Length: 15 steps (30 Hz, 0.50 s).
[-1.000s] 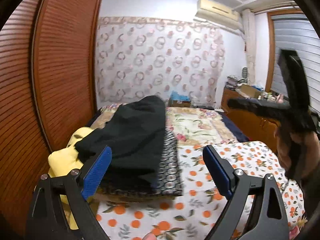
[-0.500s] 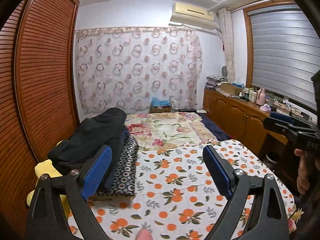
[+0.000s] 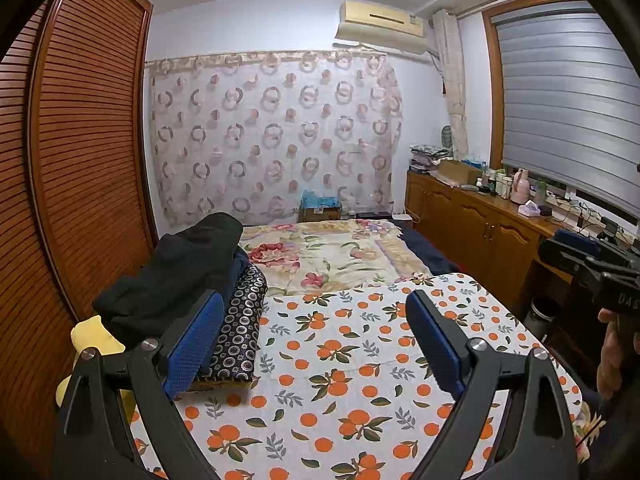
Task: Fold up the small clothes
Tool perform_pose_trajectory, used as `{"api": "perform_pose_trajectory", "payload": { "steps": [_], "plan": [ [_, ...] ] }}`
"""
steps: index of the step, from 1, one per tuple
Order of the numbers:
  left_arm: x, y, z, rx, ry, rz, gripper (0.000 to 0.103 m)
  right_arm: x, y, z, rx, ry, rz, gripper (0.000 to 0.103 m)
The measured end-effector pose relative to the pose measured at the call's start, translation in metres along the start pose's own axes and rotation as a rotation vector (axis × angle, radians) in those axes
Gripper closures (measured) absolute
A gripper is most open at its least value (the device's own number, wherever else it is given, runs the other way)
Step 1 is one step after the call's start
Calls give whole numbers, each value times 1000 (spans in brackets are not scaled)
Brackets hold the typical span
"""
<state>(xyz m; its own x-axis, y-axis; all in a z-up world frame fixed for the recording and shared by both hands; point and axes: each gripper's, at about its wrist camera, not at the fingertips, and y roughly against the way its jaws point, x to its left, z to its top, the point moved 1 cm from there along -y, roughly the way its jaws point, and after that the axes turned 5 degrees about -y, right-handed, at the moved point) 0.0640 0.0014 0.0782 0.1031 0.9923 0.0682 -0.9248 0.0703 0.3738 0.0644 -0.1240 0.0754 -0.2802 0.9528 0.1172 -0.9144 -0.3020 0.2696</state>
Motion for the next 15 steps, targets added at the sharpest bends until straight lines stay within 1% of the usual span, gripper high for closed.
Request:
{"api": "perform_pose_trajectory", "payload": {
  "steps": [8,15],
  "plan": [
    [0,1,0,1,3,-2,10,-6,3,-11,1,-10,-19,28],
    [0,2,2,-1,0,-3,10,-10,10,-8,-3,-22,-18,28]
  ]
}}
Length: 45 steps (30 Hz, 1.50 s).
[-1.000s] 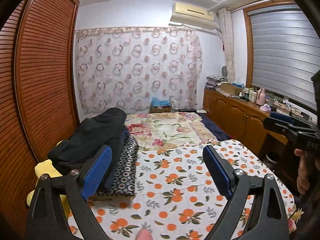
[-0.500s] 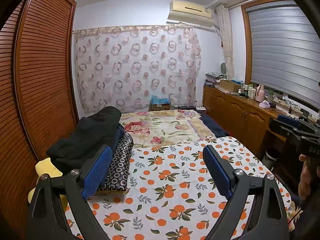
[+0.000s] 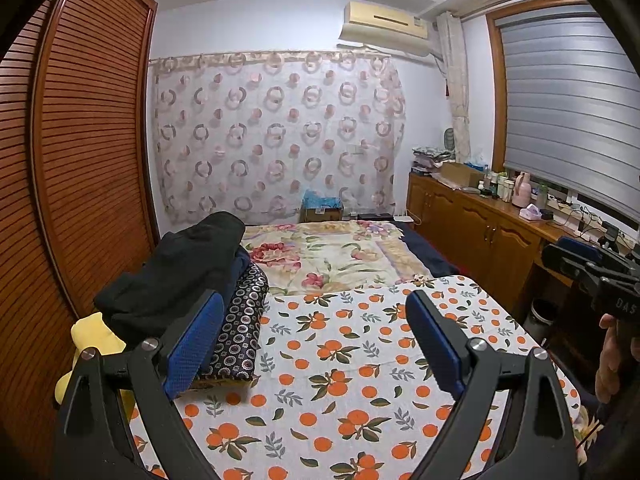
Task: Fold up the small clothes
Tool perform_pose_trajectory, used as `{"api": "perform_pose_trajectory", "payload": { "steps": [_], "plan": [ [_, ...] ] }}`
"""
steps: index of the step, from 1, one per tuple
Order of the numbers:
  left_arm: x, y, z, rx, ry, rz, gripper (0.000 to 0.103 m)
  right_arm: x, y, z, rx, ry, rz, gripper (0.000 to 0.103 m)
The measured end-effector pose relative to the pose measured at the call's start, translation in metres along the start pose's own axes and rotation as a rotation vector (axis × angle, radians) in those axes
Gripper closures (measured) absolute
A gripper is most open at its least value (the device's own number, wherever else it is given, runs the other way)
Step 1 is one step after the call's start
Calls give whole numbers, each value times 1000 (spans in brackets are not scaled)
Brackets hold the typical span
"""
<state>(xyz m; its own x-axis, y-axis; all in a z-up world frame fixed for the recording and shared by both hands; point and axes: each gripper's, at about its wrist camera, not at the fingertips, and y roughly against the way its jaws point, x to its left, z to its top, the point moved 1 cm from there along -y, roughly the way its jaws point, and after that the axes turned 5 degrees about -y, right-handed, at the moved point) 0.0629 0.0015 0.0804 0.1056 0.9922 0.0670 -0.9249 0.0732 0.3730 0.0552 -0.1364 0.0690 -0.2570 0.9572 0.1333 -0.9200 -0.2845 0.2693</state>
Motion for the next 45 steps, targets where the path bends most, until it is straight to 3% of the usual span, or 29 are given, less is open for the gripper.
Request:
{"api": "perform_pose_trajectory", "payload": {
  "steps": [45],
  "plan": [
    [-13,6,4,-4,2,-4,10,-29,21,6,-2,19,0,28]
  ]
}}
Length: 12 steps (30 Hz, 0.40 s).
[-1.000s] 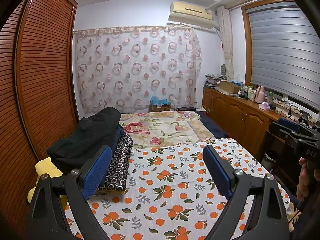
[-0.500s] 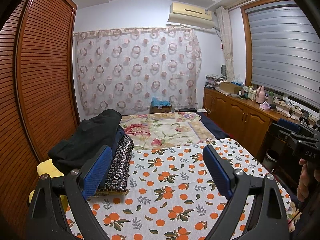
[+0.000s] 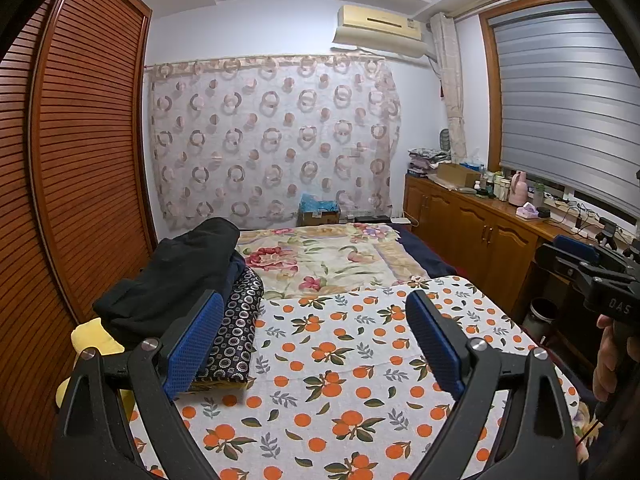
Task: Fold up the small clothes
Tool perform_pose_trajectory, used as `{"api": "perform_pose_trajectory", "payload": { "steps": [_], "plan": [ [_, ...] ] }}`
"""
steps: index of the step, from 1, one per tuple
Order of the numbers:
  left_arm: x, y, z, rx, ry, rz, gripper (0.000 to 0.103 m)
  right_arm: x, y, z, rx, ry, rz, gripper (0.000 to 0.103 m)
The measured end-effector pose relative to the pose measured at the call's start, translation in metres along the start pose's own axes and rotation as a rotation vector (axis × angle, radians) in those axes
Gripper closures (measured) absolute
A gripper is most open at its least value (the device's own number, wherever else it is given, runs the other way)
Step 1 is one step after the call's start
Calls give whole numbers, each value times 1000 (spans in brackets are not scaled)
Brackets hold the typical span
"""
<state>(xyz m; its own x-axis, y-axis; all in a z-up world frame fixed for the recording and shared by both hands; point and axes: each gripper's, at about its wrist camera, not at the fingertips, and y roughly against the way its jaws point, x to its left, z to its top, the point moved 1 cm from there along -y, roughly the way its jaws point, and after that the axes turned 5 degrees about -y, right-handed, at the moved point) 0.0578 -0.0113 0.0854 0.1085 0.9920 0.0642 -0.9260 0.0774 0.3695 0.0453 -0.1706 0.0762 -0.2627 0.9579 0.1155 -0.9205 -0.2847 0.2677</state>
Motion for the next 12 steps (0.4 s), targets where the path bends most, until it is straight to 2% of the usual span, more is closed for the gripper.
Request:
{"api": "perform_pose_trajectory", "payload": {
  "steps": [12],
  "plan": [
    [-1,0,-1,-1,0,1,10,-2,1,-1,1,1,1,28]
  ]
}}
